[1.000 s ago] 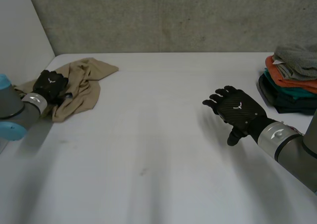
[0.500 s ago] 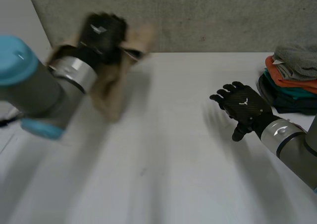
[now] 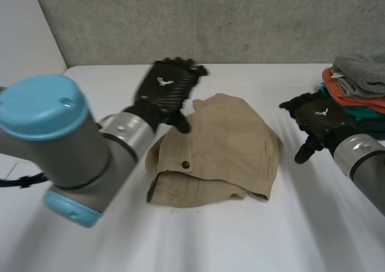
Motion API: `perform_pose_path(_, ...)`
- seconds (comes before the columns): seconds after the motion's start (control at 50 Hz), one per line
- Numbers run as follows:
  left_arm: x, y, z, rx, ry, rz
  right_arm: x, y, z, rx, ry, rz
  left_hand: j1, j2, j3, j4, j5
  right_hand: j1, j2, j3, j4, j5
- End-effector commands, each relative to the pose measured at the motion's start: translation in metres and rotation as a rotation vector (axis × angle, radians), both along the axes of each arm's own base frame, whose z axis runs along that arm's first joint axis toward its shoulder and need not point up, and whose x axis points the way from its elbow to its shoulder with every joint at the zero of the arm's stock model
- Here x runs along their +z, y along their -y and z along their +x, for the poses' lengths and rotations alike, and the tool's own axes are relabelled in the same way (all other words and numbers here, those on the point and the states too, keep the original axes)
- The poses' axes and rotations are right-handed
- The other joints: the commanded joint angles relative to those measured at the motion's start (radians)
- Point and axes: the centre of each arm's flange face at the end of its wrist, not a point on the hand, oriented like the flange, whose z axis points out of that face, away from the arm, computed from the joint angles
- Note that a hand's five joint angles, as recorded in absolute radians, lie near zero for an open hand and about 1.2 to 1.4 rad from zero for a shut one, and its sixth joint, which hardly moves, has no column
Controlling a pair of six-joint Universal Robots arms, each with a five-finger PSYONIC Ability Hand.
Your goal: Fold the laundry.
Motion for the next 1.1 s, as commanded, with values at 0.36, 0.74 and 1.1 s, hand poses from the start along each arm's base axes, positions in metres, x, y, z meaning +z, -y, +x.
perform_pose_path(0.36,-0.113,0.020,0.014,-0.039,0.209,0.380,-0.065,-0.047,0.055,0.080,-0.004,0.162,0.580,0.586,0.584,0.589,0.602,0.331,0.343,0.350,0.351,0.341)
perform_pose_path(0.74,0.088,0.000,0.025,0.098,-0.081,-0.079,0.059,0.016,0.082,0.105,0.070,-0.362,1.098,1.104,1.102,1.107,1.120,1.170,1.182,1.189,1.190,1.180)
perform_pose_path(1.1,-0.013,-0.074,-0.100,-0.254,-0.036,0.000,0.022,0.121,0.109,0.132,0.146,-0.736,1.098,1.104,1.102,1.107,1.120,1.170,1.182,1.189,1.190,1.180)
